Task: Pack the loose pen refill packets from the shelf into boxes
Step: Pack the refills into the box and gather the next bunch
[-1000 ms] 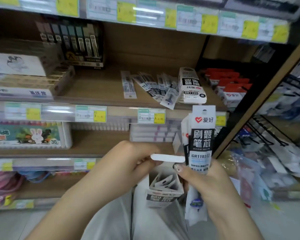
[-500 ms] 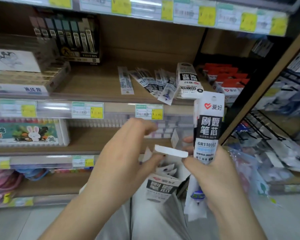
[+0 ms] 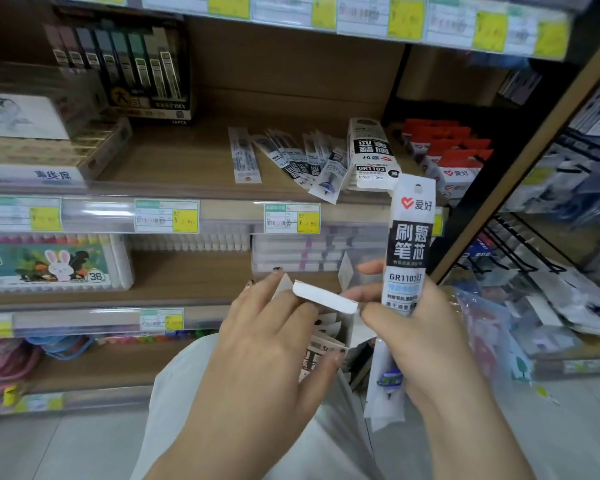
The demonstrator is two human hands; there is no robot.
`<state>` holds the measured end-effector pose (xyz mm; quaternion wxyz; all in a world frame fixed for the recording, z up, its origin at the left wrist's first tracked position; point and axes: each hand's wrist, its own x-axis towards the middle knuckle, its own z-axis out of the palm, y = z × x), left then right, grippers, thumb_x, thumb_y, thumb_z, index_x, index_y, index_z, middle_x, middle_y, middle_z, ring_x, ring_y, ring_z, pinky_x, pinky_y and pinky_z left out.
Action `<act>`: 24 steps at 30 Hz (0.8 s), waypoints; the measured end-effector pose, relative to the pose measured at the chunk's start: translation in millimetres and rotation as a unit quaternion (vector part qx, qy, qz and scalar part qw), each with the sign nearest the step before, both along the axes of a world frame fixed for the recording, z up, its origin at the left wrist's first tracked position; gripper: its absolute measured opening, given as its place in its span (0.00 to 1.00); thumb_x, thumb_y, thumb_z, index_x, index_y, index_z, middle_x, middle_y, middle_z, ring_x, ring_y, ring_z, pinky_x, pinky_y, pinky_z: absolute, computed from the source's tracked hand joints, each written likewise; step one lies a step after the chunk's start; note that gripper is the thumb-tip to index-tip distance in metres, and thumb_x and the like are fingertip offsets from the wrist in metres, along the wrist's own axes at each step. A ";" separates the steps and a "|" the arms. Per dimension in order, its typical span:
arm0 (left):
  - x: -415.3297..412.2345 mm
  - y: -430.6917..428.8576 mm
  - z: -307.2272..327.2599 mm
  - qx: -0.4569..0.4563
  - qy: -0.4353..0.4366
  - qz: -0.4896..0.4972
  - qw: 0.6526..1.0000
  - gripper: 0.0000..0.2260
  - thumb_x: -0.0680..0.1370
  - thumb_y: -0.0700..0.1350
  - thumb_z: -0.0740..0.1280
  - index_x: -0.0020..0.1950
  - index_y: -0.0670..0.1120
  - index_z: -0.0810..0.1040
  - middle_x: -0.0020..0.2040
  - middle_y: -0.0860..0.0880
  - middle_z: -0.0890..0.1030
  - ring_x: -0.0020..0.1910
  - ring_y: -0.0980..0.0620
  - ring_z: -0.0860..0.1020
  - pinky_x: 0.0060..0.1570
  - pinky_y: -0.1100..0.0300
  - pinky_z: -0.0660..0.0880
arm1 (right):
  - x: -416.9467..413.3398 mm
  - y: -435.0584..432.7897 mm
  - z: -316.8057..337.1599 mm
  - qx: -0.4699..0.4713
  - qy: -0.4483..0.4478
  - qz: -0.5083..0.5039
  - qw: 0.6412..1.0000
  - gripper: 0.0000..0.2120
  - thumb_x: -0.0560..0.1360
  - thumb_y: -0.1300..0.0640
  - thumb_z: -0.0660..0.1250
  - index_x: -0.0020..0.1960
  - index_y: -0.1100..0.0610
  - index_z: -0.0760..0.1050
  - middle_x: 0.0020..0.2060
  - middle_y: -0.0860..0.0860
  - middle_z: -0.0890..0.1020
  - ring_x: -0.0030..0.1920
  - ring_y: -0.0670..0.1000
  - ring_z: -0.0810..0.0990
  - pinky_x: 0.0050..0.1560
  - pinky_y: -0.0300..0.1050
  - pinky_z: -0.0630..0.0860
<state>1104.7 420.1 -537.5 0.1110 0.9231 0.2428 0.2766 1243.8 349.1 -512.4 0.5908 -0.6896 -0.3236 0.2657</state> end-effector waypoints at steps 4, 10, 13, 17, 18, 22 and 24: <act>2.9 -5.8 -1.6 -0.031 0.025 -0.015 0.999 0.22 0.68 0.57 0.64 0.60 0.51 0.74 0.52 0.54 0.78 0.49 0.47 0.76 0.46 0.55 0.75 | 2.4 1.1 -1.3 0.001 0.000 -0.004 1.000 0.18 0.57 0.59 0.62 0.45 0.46 0.75 0.34 0.44 0.85 0.33 0.37 0.79 0.34 0.31 0.71; 5.3 -6.6 -7.1 -0.053 0.024 0.003 0.998 0.20 0.63 0.47 0.74 0.53 0.47 0.79 0.43 0.54 0.82 0.40 0.46 0.78 0.37 0.58 0.73 | 7.0 0.3 -3.7 0.016 -0.001 -0.009 1.000 0.16 0.57 0.61 0.63 0.43 0.48 0.77 0.33 0.44 0.84 0.31 0.38 0.78 0.30 0.27 0.71; 7.2 -5.0 -6.1 -0.052 0.014 -0.018 0.998 0.07 0.65 0.42 0.69 0.42 0.49 0.79 0.37 0.54 0.80 0.33 0.47 0.74 0.37 0.58 0.71 | 1.6 0.1 0.6 0.037 -0.011 -0.044 0.998 0.19 0.64 0.66 0.70 0.40 0.40 0.79 0.35 0.45 0.84 0.35 0.44 0.80 0.36 0.35 0.74; 10.0 -3.4 -6.9 -0.054 0.023 -0.022 0.998 0.04 0.68 0.41 0.69 0.38 0.49 0.76 0.36 0.54 0.77 0.34 0.47 0.73 0.43 0.51 0.75 | -0.5 -3.6 35.1 0.150 -0.018 -0.118 0.981 0.10 0.66 0.63 0.72 0.38 0.48 0.80 0.34 0.51 0.82 0.26 0.40 0.76 0.32 0.32 0.72; 11.1 -3.9 -6.0 -0.060 0.020 -0.025 0.998 0.04 0.68 0.41 0.69 0.38 0.49 0.75 0.36 0.54 0.77 0.34 0.46 0.73 0.44 0.49 0.75 | 1.0 -1.9 45.8 0.132 0.012 -0.070 0.989 0.06 0.69 0.63 0.69 0.37 0.53 0.77 0.35 0.54 0.81 0.20 0.40 0.73 0.27 0.29 0.68; 18.6 -6.7 -12.1 -0.065 0.051 -0.048 0.995 0.11 0.67 0.43 0.74 0.47 0.51 0.78 0.45 0.52 0.79 0.47 0.46 0.76 0.53 0.47 0.74 | -21.9 0.6 60.8 0.245 0.352 0.062 0.901 0.13 0.58 0.57 0.68 0.43 0.56 0.76 0.25 0.48 0.79 0.17 0.41 0.71 0.25 0.35 0.76; 23.2 -6.9 -20.0 -0.107 0.061 -0.049 0.991 0.23 0.69 0.44 0.72 0.64 0.55 0.73 0.61 0.54 0.76 0.62 0.51 0.72 0.62 0.51 0.70 | -36.6 2.8 49.7 0.243 0.424 0.062 0.870 0.17 0.55 0.56 0.70 0.44 0.57 0.76 0.25 0.48 0.77 0.21 0.43 0.73 0.38 0.50 0.82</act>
